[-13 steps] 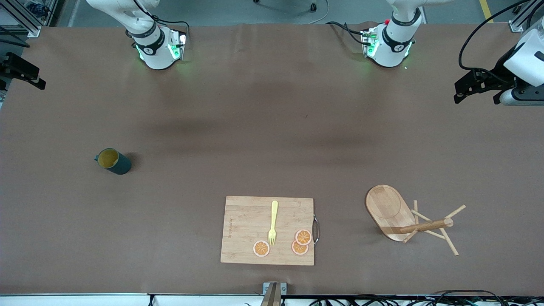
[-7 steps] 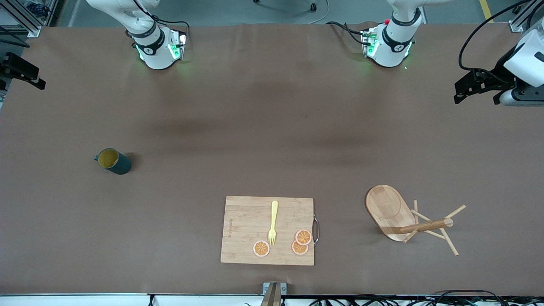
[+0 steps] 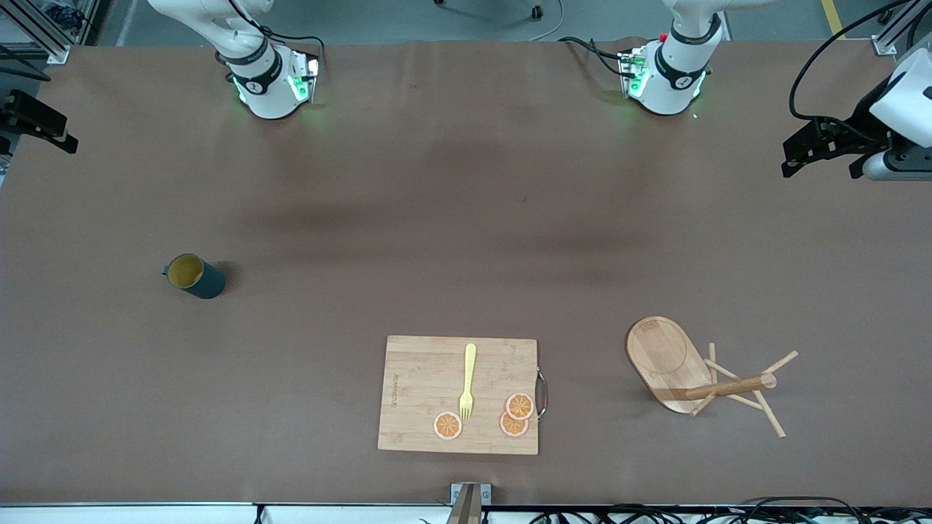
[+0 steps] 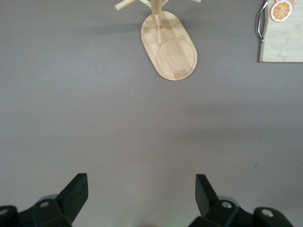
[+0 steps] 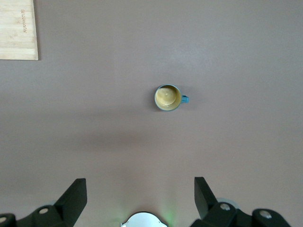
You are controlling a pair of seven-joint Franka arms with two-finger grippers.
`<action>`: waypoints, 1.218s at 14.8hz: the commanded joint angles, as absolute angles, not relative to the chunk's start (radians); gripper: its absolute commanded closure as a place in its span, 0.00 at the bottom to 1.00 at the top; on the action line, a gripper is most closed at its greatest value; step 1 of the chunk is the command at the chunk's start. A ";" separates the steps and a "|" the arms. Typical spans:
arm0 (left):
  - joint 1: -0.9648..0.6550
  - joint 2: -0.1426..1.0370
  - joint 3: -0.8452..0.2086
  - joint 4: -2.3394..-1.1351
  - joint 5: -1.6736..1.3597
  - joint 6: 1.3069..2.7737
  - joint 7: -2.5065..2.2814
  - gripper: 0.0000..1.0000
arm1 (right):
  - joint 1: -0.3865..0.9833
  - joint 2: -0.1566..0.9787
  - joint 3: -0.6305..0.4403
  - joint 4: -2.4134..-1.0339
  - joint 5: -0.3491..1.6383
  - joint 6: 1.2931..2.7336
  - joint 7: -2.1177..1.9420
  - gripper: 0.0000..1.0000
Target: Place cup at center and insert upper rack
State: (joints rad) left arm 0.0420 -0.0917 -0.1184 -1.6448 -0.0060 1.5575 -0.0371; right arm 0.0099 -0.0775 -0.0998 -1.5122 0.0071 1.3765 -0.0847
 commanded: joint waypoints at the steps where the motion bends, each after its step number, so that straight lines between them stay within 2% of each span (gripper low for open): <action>1: 0.046 -0.083 -0.118 -1.618 0.008 1.537 -0.025 0.00 | -0.009 -0.101 -0.091 -1.531 0.020 1.379 -0.097 0.00; 7: 0.048 -0.081 -0.118 -1.618 0.008 1.537 -0.023 0.00 | -0.009 -0.094 -0.092 -1.519 0.002 1.381 -0.095 0.00; 8: 0.046 -0.078 -0.118 -1.618 0.008 1.537 -0.025 0.00 | -0.017 -0.074 -0.092 -1.519 0.000 1.381 -0.095 0.00; 10: 0.046 -0.069 -0.118 -1.618 0.008 1.537 -0.028 0.00 | -0.053 0.038 -0.092 -1.516 0.014 1.406 -0.092 0.00; 14: 0.046 -0.064 -0.118 -1.618 0.008 1.537 -0.028 0.00 | -0.139 0.162 -0.091 -1.541 0.020 1.534 -0.270 0.00; 16: 0.046 -0.061 -0.118 -1.618 0.008 1.539 -0.029 0.00 | -0.181 0.210 -0.091 -1.610 0.021 1.613 -0.446 0.00; 18: 0.046 -0.058 -0.118 -1.618 0.008 1.539 -0.029 0.00 | -0.189 0.216 -0.089 -1.742 0.021 1.769 -0.480 0.00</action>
State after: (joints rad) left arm 0.0430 -0.0719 -0.1148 -1.6445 -0.0060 1.5574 -0.0371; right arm -0.1705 0.2377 -0.1041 -1.6144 0.0100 1.6600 -0.4249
